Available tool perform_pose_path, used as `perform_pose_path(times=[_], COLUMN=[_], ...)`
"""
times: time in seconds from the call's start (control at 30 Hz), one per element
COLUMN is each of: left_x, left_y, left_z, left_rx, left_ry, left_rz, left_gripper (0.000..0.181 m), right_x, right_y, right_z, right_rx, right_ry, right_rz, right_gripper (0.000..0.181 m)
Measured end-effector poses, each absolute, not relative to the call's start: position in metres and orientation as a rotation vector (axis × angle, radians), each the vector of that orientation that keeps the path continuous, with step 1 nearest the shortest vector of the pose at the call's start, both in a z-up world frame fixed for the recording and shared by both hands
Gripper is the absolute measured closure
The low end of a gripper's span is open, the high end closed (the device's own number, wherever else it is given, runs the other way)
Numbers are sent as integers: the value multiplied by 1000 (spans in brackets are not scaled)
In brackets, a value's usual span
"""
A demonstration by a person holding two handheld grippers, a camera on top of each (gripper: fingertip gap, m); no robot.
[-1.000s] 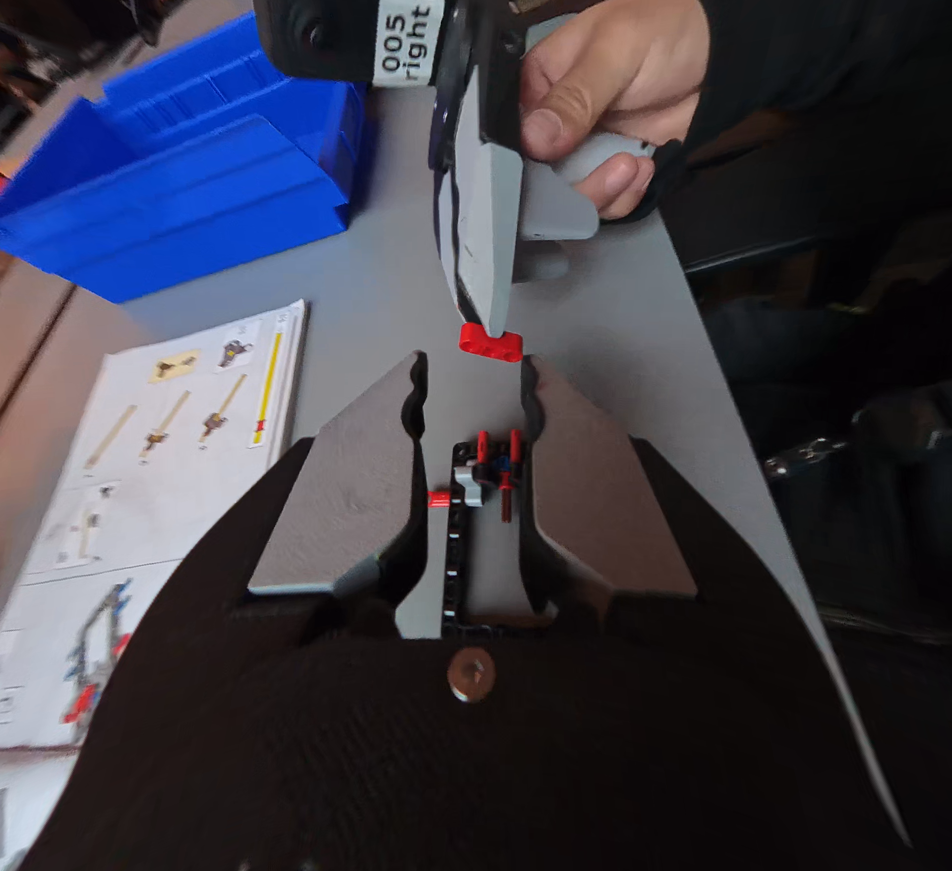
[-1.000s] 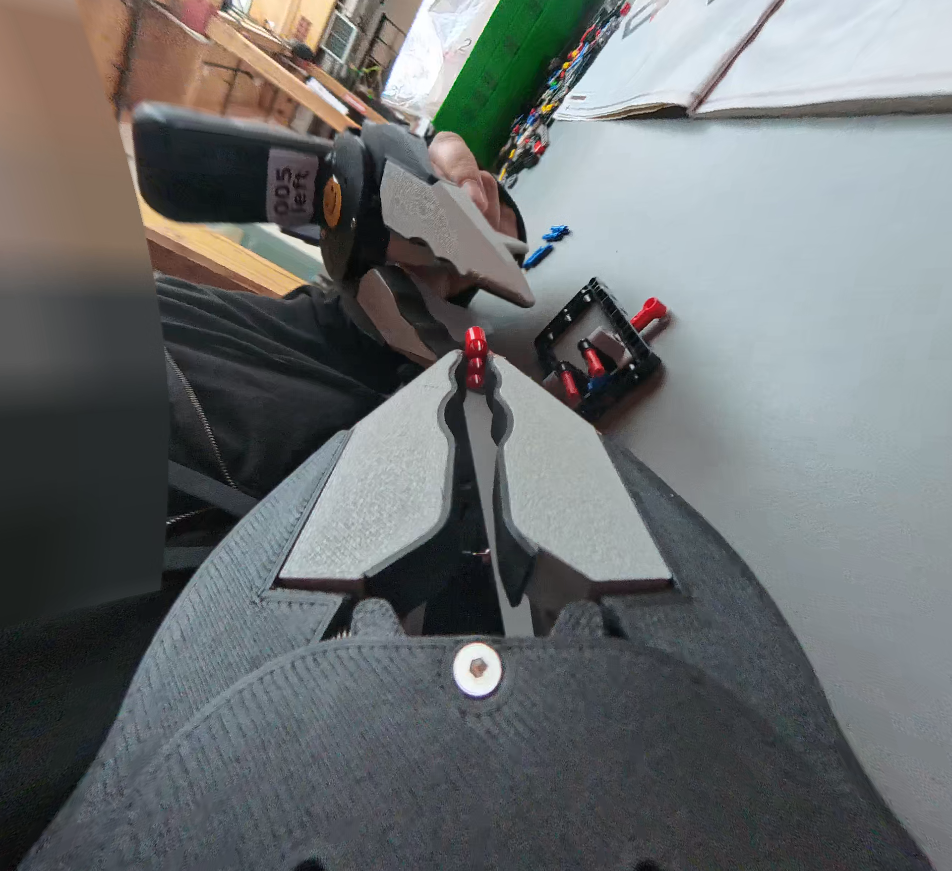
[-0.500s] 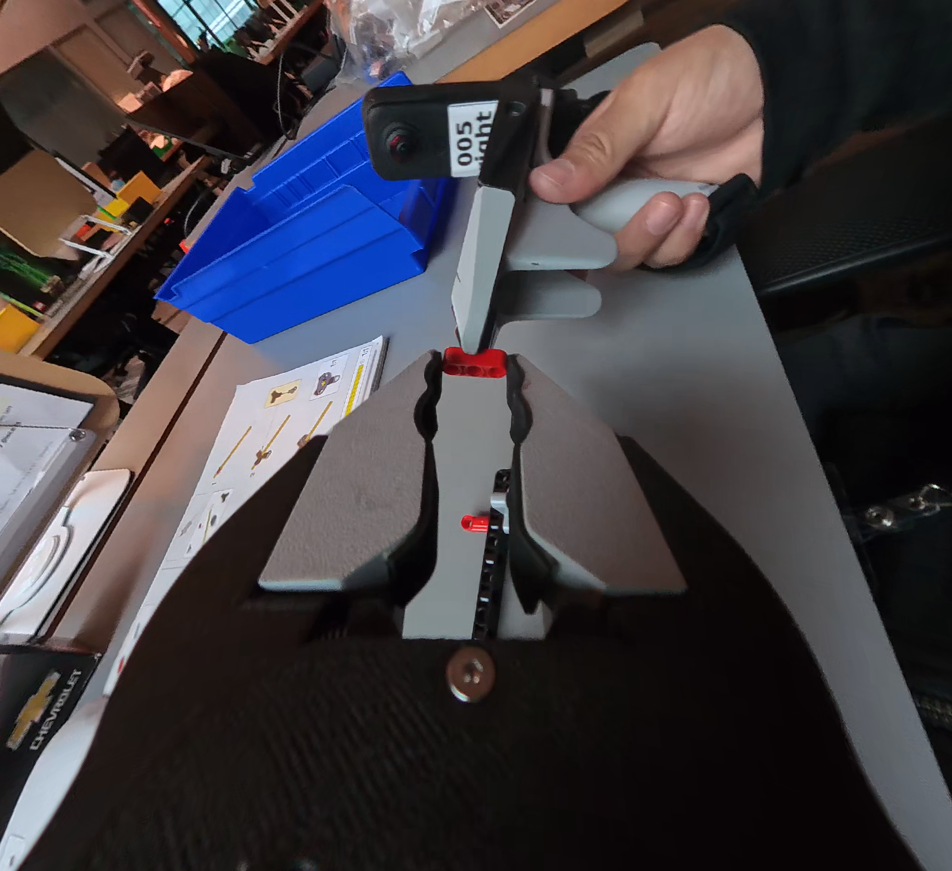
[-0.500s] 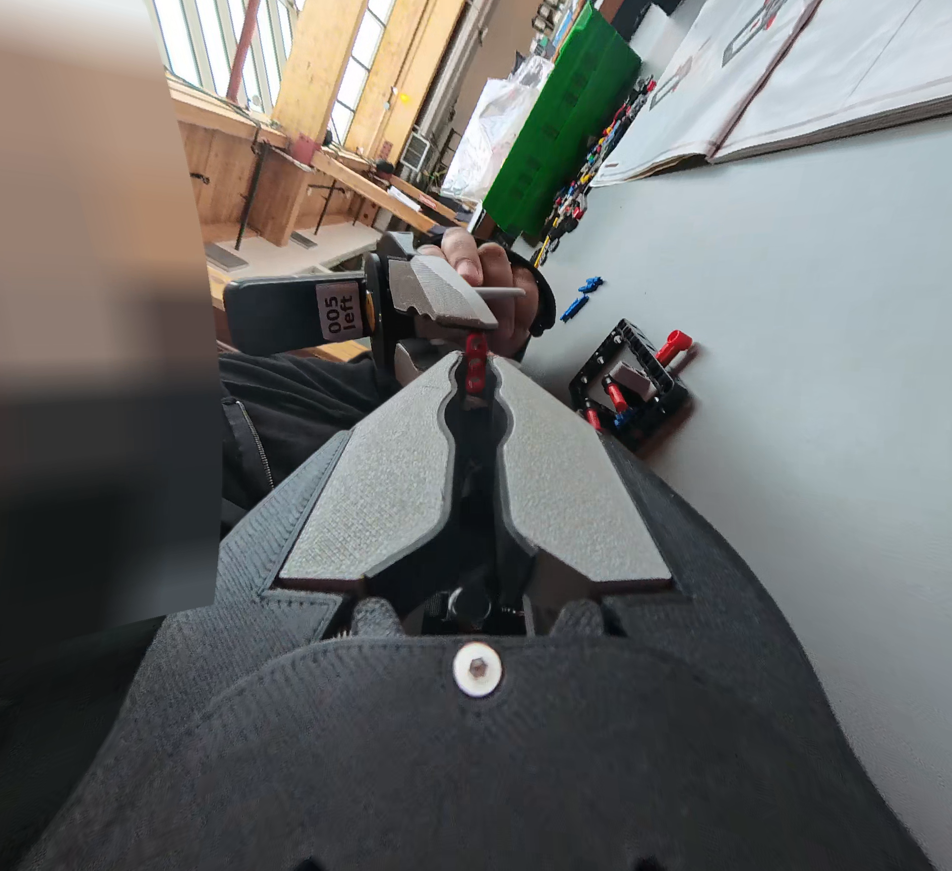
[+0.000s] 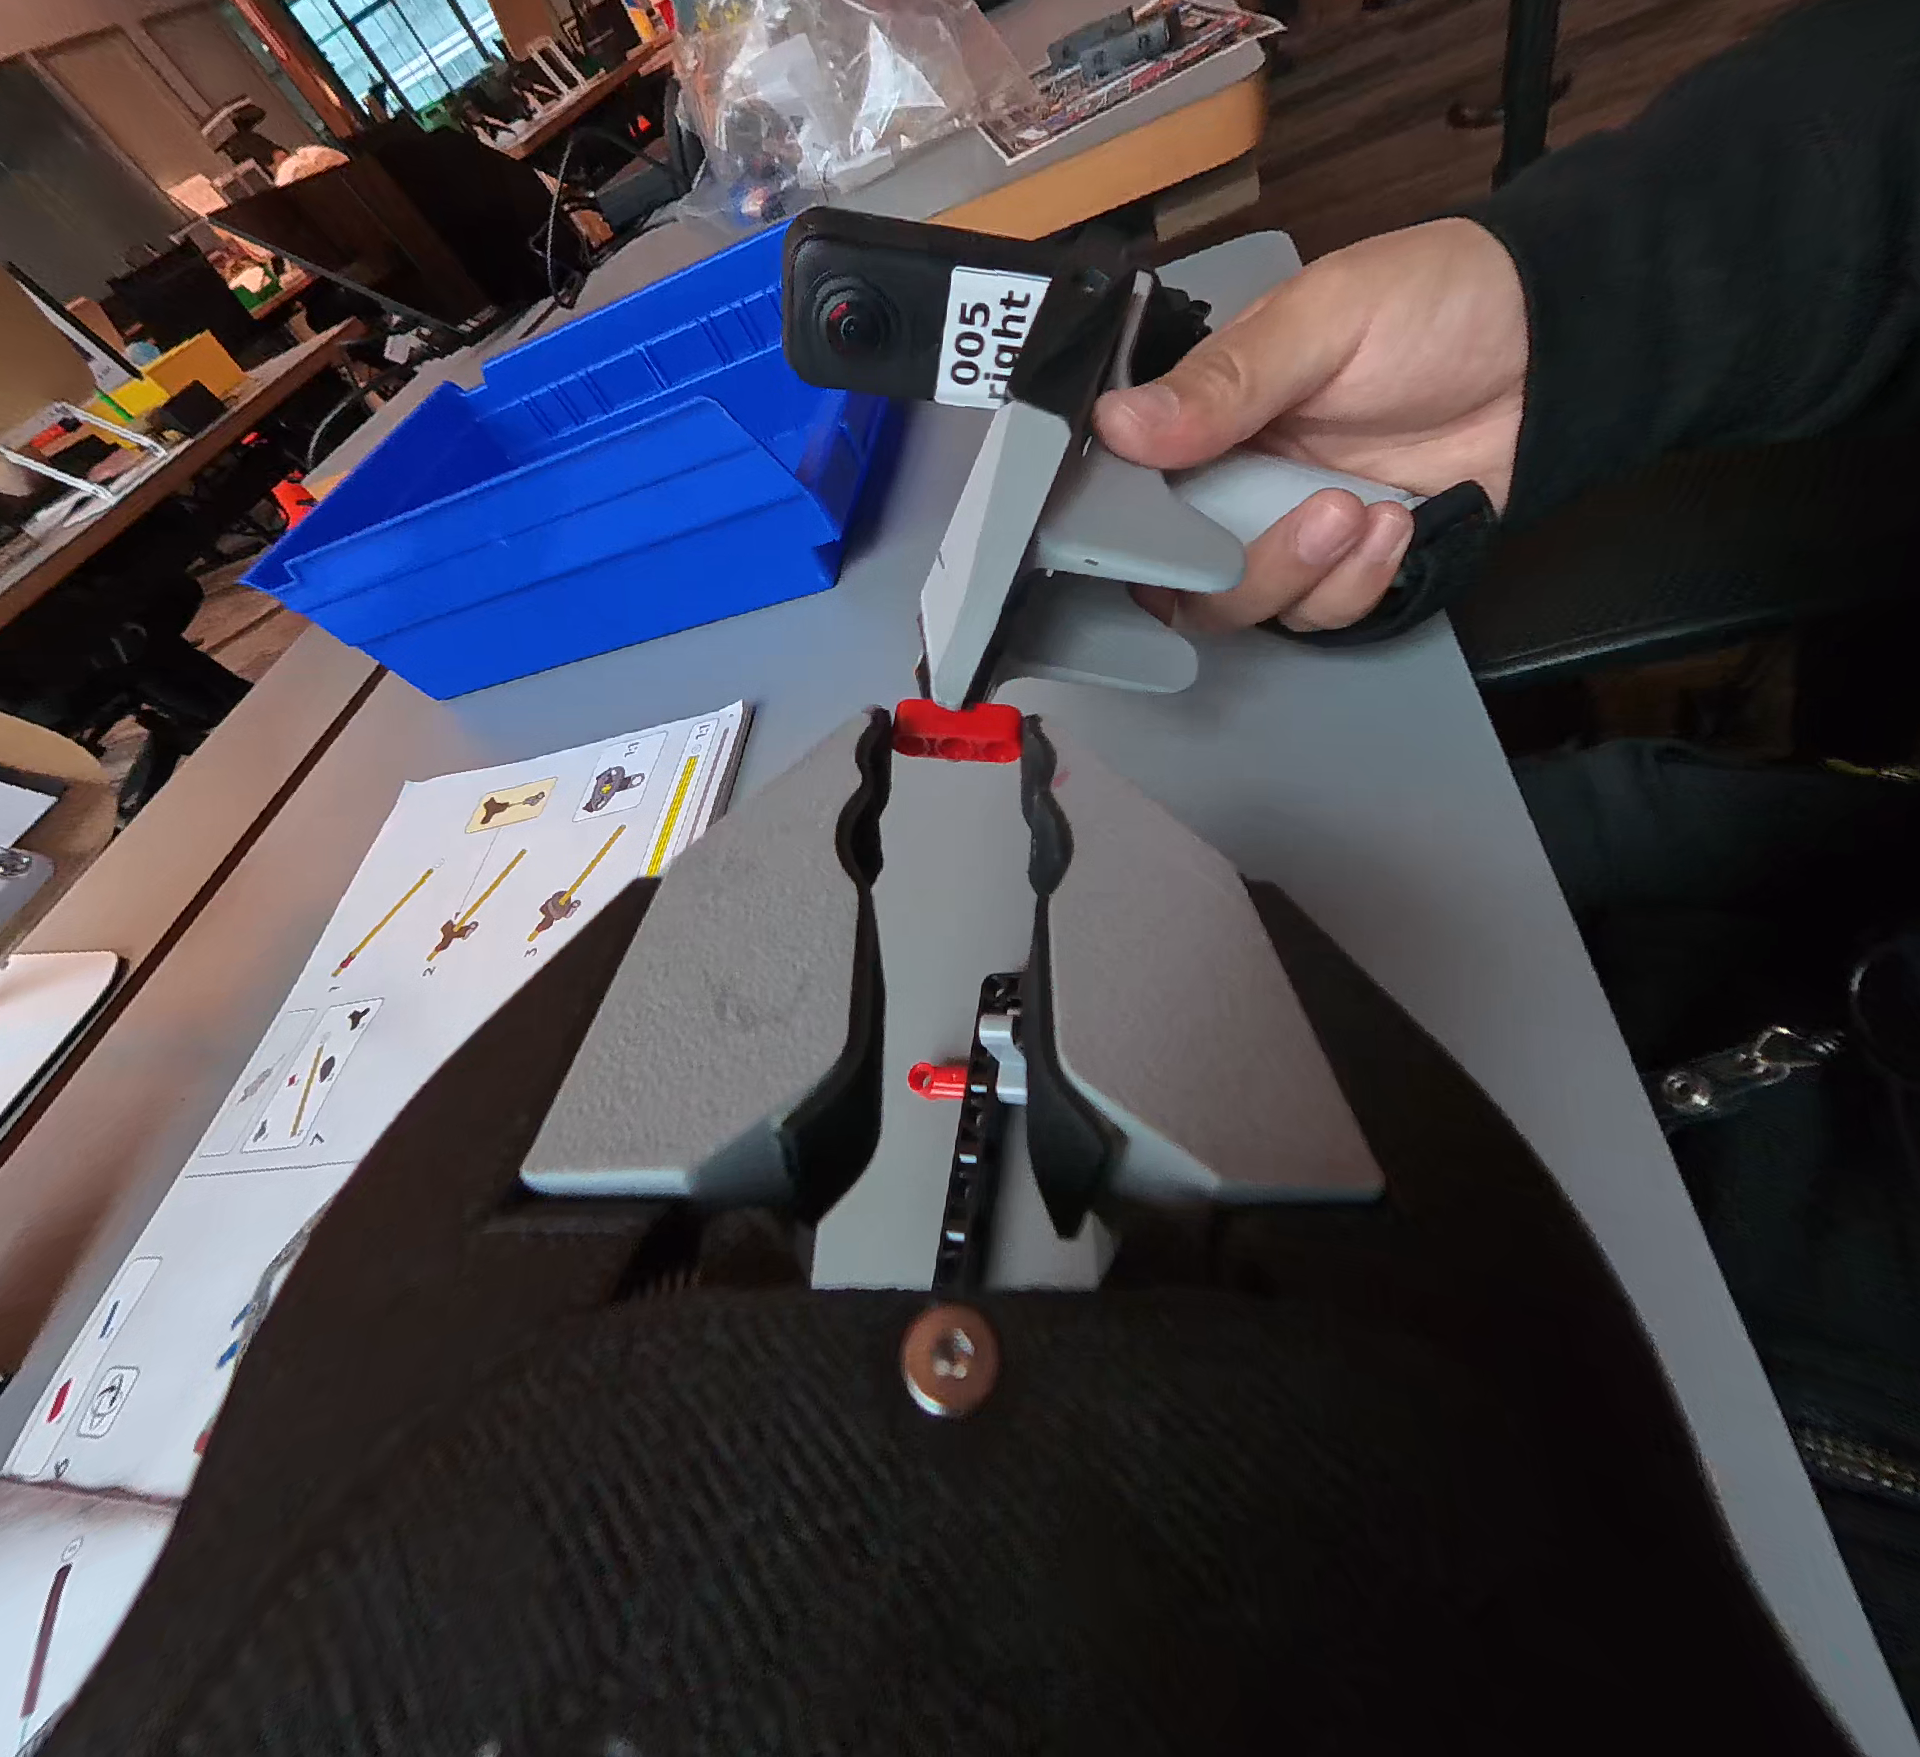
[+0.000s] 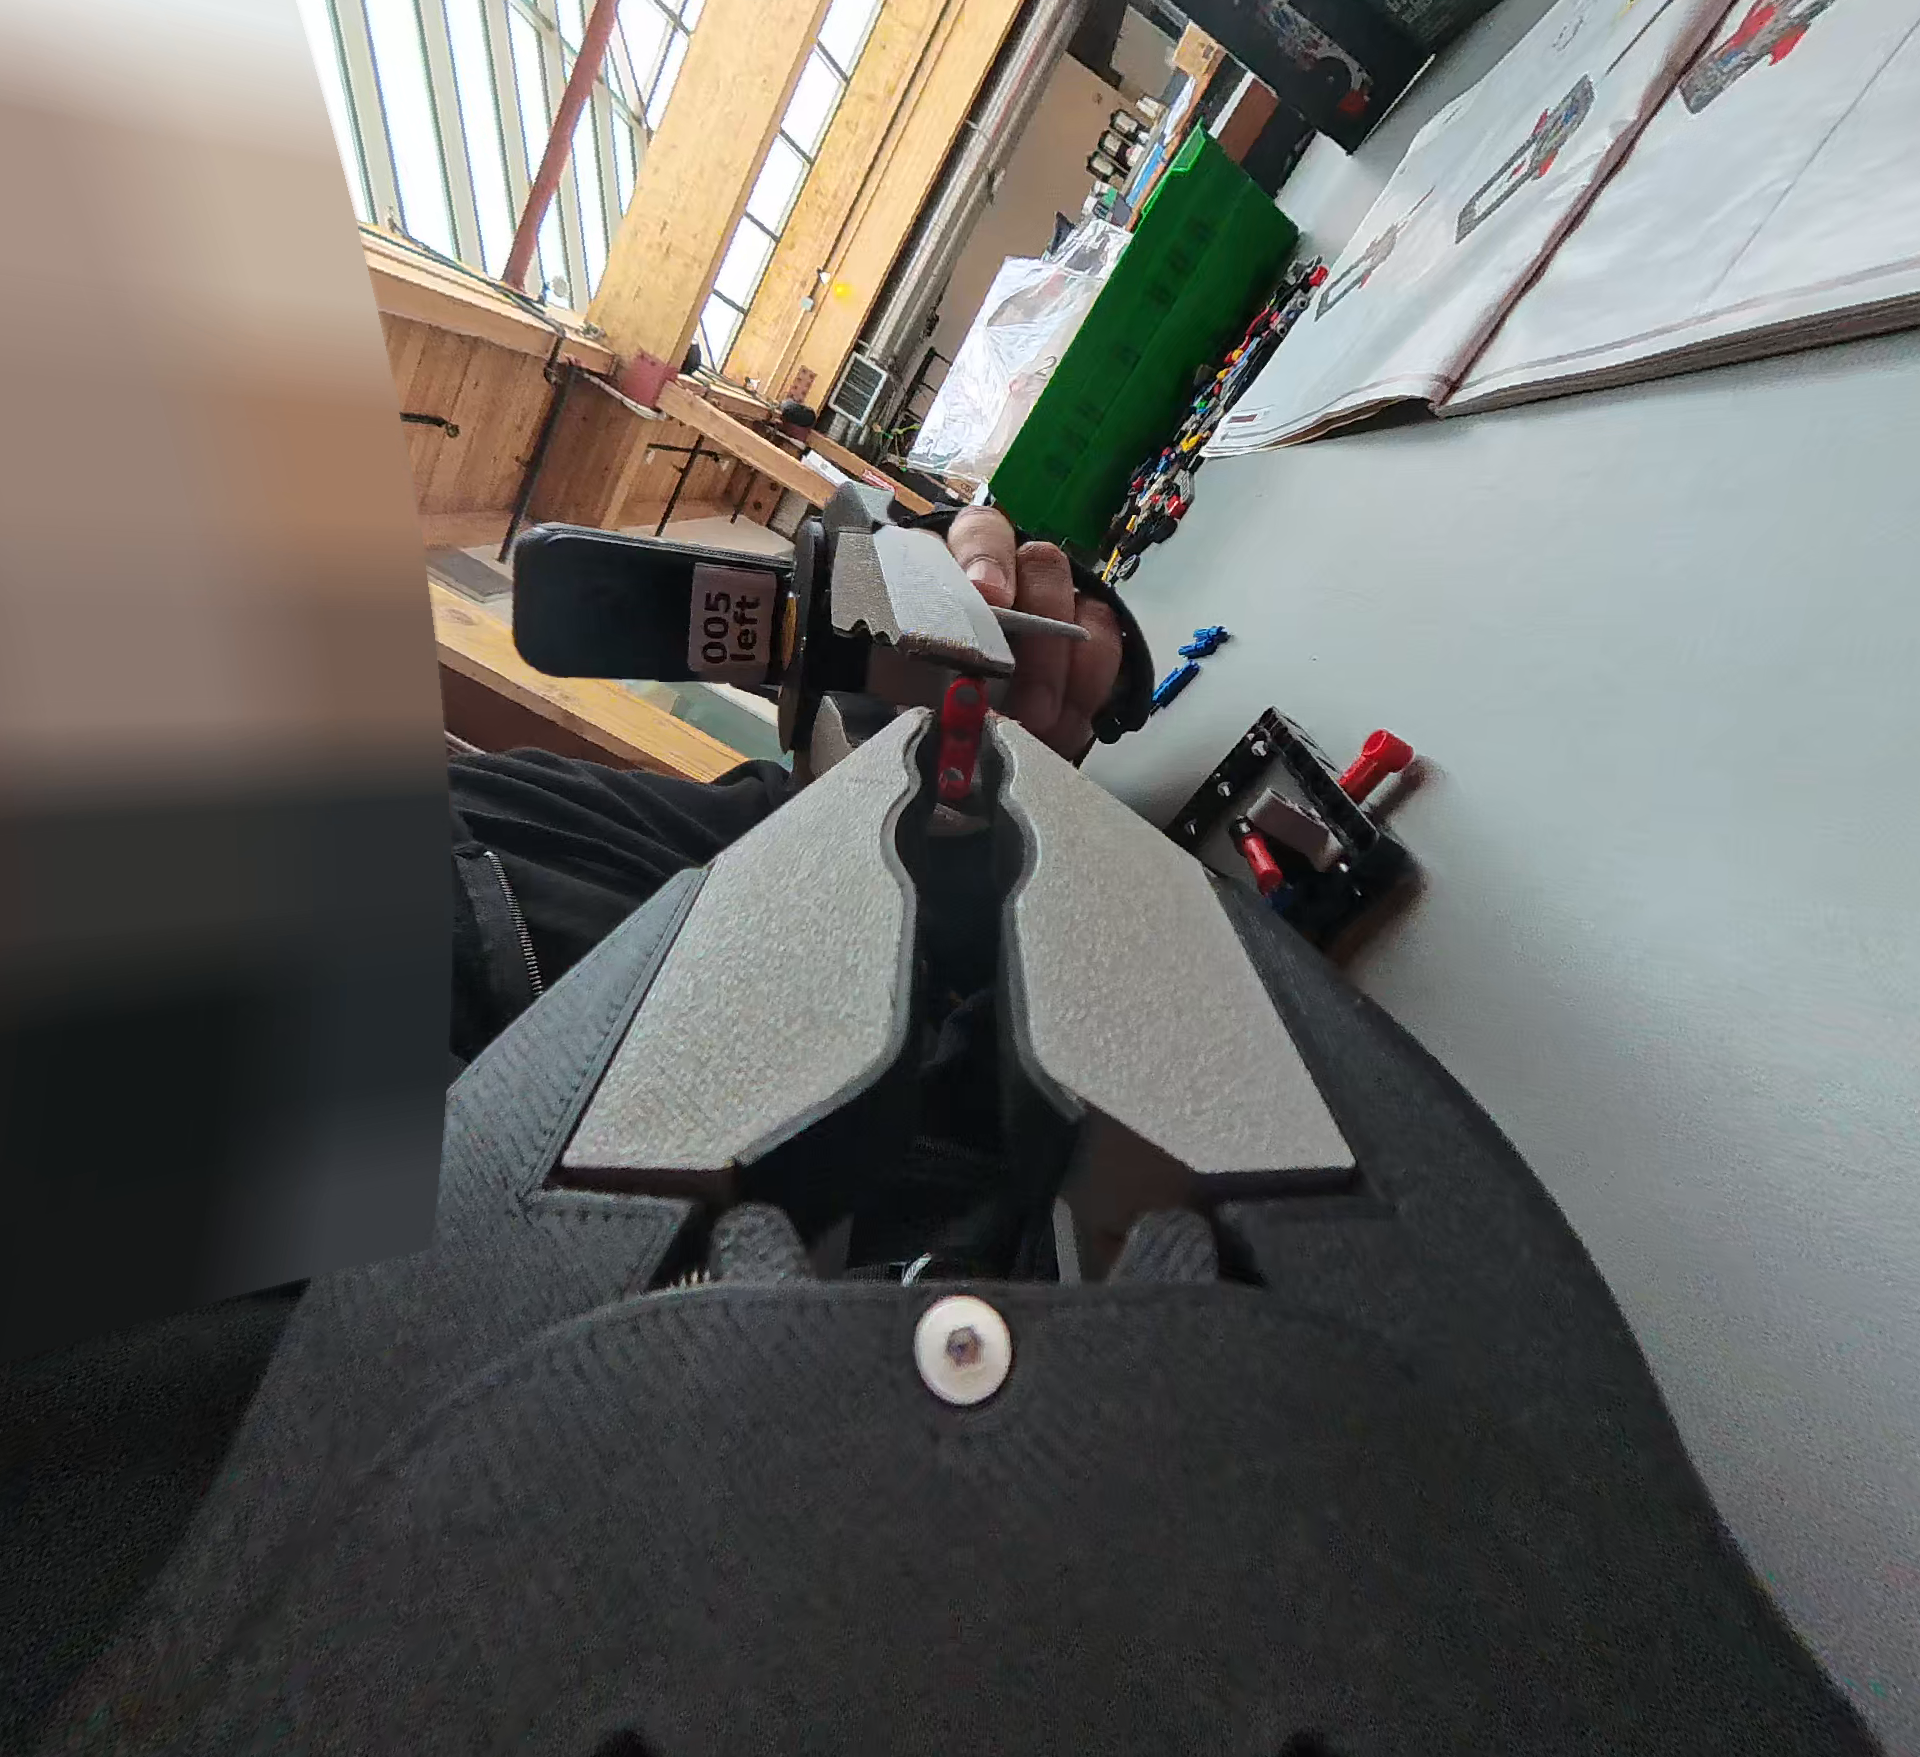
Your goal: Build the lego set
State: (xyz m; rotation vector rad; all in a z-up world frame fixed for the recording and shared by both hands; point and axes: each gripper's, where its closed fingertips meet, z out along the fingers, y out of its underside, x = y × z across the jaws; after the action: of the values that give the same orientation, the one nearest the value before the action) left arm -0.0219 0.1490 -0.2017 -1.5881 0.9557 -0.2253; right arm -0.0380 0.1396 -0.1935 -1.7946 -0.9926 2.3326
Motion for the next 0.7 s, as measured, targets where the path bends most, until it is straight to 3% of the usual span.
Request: perform_pose_path(times=[0.13, 0.7], left_x=[-23, -22], left_y=[150, 147], left_z=[-203, -216], left_rx=[-1597, -1629], left_ry=[953, 1072], left_rz=[-227, -196], left_gripper=[159, 159], right_x=[-39, -39], right_y=[140, 137], right_z=[-193, -208], right_rx=[-1796, -1866], right_ry=[-974, -1061], right_rz=[2354, 2227], right_gripper=[171, 177])
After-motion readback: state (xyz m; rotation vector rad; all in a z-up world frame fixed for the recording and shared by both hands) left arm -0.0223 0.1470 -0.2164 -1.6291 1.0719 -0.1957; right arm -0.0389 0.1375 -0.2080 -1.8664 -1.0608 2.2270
